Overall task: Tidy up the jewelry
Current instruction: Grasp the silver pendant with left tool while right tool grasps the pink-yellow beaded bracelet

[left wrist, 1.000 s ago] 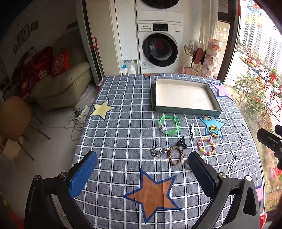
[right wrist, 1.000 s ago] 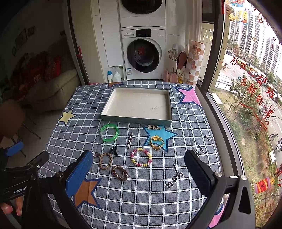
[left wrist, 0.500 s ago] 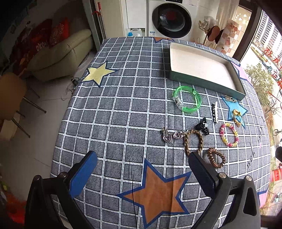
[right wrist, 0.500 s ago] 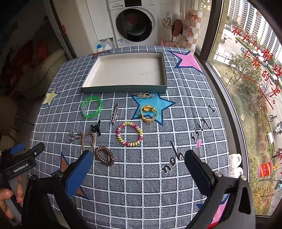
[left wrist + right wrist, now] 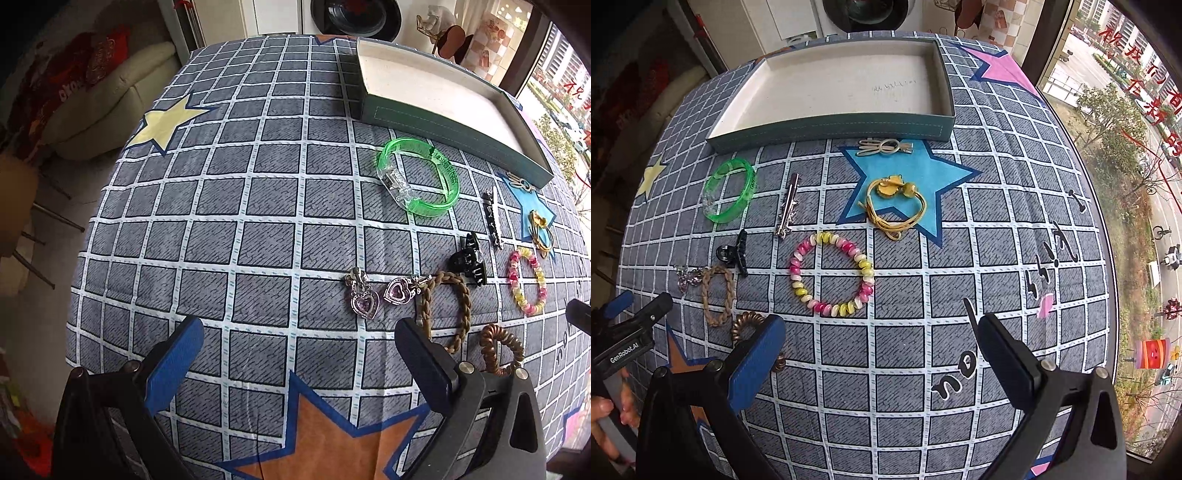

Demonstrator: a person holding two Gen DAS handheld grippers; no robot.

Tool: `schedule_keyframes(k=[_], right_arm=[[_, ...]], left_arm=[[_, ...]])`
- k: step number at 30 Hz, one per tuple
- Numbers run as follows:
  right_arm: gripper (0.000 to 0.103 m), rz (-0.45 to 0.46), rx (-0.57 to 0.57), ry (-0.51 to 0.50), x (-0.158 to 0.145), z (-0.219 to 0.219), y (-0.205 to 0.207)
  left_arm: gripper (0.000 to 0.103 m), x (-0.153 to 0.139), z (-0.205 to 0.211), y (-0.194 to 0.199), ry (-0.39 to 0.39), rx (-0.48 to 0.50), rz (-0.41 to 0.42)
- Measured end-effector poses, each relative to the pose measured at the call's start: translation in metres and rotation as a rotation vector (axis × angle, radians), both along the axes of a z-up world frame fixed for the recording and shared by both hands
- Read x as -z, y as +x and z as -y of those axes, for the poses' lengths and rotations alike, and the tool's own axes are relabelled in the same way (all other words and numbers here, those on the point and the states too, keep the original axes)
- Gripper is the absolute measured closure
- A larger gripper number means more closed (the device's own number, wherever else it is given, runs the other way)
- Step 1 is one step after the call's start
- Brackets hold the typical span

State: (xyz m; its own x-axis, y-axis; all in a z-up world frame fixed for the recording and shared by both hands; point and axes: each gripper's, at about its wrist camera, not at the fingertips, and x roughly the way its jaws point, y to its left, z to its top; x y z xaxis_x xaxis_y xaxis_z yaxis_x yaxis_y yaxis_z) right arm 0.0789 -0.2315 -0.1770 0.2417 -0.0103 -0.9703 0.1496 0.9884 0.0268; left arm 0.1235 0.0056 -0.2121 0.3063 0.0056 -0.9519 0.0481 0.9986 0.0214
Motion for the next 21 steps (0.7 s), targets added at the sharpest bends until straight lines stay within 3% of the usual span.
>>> schedule_keyframes(k=[6,11,13,18,21], right_arm=[[0.001,-0.024,-0.007,-0.001,0.024,0.001,0.017],[0.013,-0.059,-0.005,-0.002,0.038,-0.002,0.025],[0.024,-0.068,-0.004,0.005,0.041,-0.002,0.027],[0.026,-0.065,-0.035,-0.038,0.048,-0.006,0.032],[0.03,-0.065,-0.051,-0.043,0.049,-0.01,0.032]], left_arm=[[0.0,0.017,0.003,0.008,0.004,0.016,-0.003],[0.0,0.022,0.004,0.016,-0.003,0.014,-0.004],[0.001,0.023,0.007,0.019,-0.001,0.018,0.001],[0.022,0.017,0.019,0.018,-0.018,0.056,0.026],[0.043,0.015,0.025,0.016,-0.033,0.092,0.032]])
